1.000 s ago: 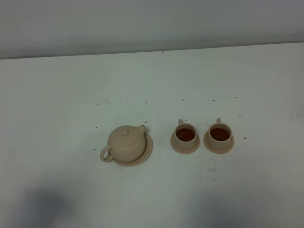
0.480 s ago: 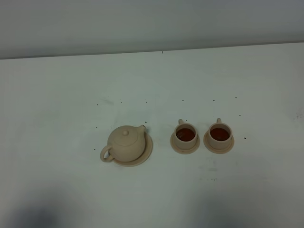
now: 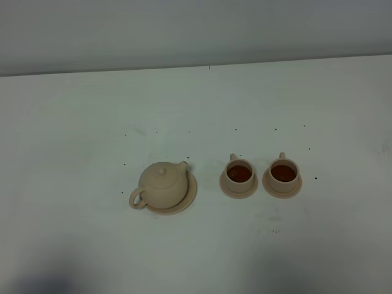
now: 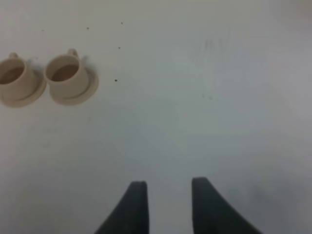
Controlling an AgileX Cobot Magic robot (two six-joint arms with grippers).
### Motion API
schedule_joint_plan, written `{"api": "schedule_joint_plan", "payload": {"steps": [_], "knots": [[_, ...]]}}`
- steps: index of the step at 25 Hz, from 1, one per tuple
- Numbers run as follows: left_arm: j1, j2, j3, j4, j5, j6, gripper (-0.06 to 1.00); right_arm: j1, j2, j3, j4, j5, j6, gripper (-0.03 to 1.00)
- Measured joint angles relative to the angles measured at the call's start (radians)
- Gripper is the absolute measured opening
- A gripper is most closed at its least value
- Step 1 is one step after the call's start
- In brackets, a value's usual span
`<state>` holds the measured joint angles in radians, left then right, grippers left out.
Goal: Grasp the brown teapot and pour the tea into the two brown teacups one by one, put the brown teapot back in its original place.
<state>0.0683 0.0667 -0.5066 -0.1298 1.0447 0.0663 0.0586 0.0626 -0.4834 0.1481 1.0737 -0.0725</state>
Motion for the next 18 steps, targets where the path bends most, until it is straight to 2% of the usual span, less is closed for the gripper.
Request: {"api": "schedule_joint_plan", "payload": {"steps": [18], "knots": [[0.000, 0.000, 0.001, -0.007, -0.002, 0.001, 0.24, 0.000, 0.000, 0.000, 0.000, 0.000, 0.000, 0.24]]}}
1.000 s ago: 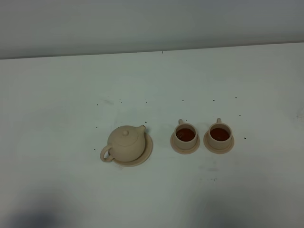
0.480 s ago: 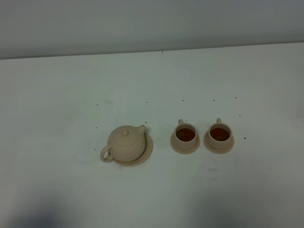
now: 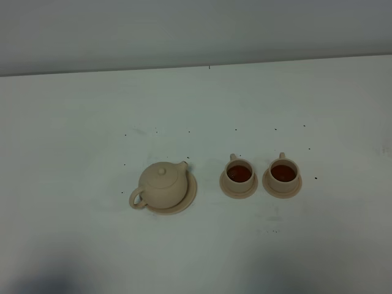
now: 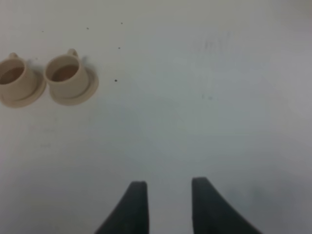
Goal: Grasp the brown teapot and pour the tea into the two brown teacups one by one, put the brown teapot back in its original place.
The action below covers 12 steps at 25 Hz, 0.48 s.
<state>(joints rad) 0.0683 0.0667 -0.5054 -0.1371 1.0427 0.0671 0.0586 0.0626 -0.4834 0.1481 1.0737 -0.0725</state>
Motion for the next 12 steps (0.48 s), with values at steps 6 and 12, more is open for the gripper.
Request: {"api": "schedule_joint_plan", "payload": {"steps": [6, 12], "knots": [[0.000, 0.000, 0.000, 0.000, 0.000, 0.000, 0.24, 0.000, 0.000, 0.000, 0.000, 0.000, 0.000, 0.24], [0.000, 0.000, 0.000, 0.000, -0.001, 0.000, 0.24, 0.000, 0.000, 0.000, 0.000, 0.000, 0.000, 0.24]]}}
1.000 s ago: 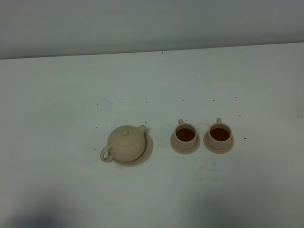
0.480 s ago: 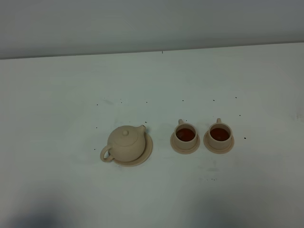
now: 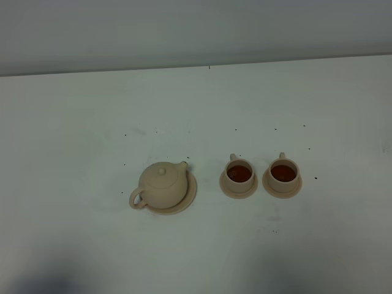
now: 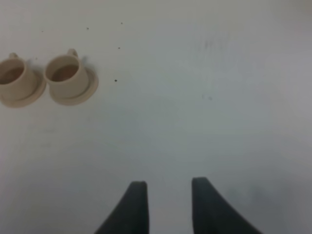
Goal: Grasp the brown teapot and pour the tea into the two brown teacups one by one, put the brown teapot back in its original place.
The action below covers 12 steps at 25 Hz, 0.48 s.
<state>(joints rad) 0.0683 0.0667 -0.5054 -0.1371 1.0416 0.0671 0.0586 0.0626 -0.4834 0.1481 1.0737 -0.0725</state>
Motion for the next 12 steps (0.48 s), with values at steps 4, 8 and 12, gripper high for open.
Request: {"api": "schedule_joint_plan", "payload": {"steps": [4, 8, 12], "knots": [[0.000, 0.000, 0.000, 0.000, 0.000, 0.000, 0.24, 0.000, 0.000, 0.000, 0.000, 0.000, 0.000, 0.24], [0.000, 0.000, 0.000, 0.000, 0.000, 0.000, 0.24, 0.000, 0.000, 0.000, 0.000, 0.000, 0.000, 0.24], [0.000, 0.000, 0.000, 0.000, 0.000, 0.000, 0.24, 0.000, 0.000, 0.000, 0.000, 0.000, 0.000, 0.24]]}}
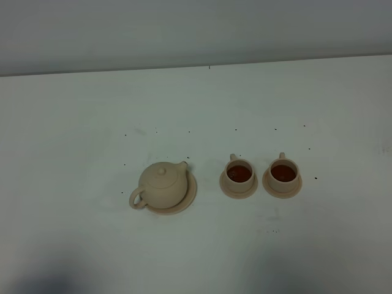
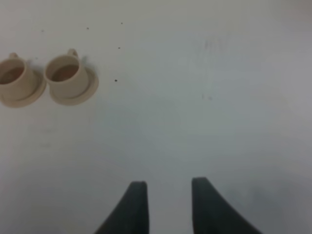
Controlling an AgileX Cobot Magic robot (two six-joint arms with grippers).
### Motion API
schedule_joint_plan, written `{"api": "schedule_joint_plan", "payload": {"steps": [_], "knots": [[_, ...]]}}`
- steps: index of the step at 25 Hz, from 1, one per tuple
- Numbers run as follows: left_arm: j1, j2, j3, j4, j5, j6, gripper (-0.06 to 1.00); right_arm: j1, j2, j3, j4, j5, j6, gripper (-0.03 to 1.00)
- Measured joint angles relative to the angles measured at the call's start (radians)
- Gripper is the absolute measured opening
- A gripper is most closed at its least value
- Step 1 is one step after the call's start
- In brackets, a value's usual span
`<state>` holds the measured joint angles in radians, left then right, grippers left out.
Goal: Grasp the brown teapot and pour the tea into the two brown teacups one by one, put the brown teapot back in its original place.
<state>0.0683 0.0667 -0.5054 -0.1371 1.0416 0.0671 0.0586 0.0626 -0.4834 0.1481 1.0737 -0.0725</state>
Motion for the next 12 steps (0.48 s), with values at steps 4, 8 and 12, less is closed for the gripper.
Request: {"api": "schedule_joint_plan", "payload": {"steps": [4, 8, 12], "knots": [[0.000, 0.000, 0.000, 0.000, 0.000, 0.000, 0.24, 0.000, 0.000, 0.000, 0.000, 0.000, 0.000, 0.24], [0.000, 0.000, 0.000, 0.000, 0.000, 0.000, 0.24, 0.000, 0.000, 0.000, 0.000, 0.000, 0.000, 0.24], [0.000, 0.000, 0.000, 0.000, 0.000, 0.000, 0.24, 0.000, 0.000, 0.000, 0.000, 0.000, 0.000, 0.24]]}}
